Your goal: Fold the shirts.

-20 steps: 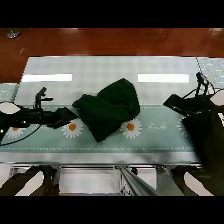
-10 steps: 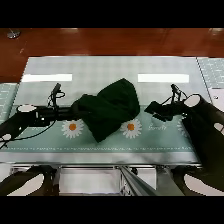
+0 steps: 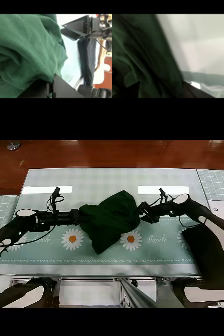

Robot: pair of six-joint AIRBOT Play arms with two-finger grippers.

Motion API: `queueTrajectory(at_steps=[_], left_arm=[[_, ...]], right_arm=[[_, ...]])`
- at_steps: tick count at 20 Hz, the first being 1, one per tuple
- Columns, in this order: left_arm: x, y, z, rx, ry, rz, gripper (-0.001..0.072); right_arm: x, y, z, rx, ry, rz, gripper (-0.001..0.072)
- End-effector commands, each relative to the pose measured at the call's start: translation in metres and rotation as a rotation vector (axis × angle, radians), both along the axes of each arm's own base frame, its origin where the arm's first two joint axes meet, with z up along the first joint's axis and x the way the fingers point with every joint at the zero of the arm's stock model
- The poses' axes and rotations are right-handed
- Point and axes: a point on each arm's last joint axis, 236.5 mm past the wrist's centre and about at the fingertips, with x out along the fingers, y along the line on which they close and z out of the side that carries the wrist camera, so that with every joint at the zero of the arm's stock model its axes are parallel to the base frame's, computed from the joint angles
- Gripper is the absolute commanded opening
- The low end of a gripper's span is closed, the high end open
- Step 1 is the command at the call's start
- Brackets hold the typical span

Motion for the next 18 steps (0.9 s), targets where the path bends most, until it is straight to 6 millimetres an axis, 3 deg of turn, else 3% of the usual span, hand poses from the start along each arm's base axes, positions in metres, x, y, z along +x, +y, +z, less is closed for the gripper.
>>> queueTrajectory(at_steps=[1,2,3,4,6,8,10,12,13,15,17,18], left_arm=[[0.001,0.0,0.002,-0.001,-0.005,-0.004,0.0024],[0.001,0.0,0.002,-0.002,-0.007,-0.004,0.0024],[0.001,-0.002,0.008,-0.016,-0.007,-0.017,0.0024],[-0.004,-0.006,0.024,-0.045,-0.026,-0.071,0.0023],[0.006,0.0,0.063,-0.007,-0.133,-0.154,0.0022],[0.042,0.019,0.119,0.109,-0.281,-0.111,0.0022],[0.074,0.039,0.199,0.221,-0.474,-0.051,0.0021],[0.086,0.06,0.29,0.344,-0.673,0.031,0.0022],[0.083,0.07,0.335,0.406,-0.776,0.079,0.0022],[0.062,0.086,0.409,0.501,-0.935,0.161,0.0022],[0.024,0.093,0.459,0.544,-1.041,0.21,0.0022],[0.006,0.092,0.471,0.54,-1.074,0.222,0.0022]], right_arm=[[0.005,0.034,-0.002,0.051,0.041,0.098,0.0619],[0.005,0.041,-0.001,0.059,0.046,0.13,0.048],[0.008,0.045,0.004,0.062,0.016,0.182,0.007],[0.015,0.048,0.015,0.066,-0.028,0.217,0.0018],[0.038,0.045,0.053,0.072,-0.114,0.246,0.0017],[0.078,0.037,0.121,0.035,-0.282,0.244,0.0017],[0.112,0.021,0.22,-0.054,-0.52,0.228,0.0017],[0.12,0.001,0.334,-0.165,-0.781,0.197,0.0017],[0.112,-0.01,0.389,-0.213,-0.905,0.173,0.0017],[0.067,-0.027,0.491,-0.264,-1.141,0.115,0.0017],[0.007,-0.041,0.549,-0.31,-1.288,0.104,0.0017],[-0.022,-0.045,0.568,-0.327,-1.343,0.108,0.0017]])
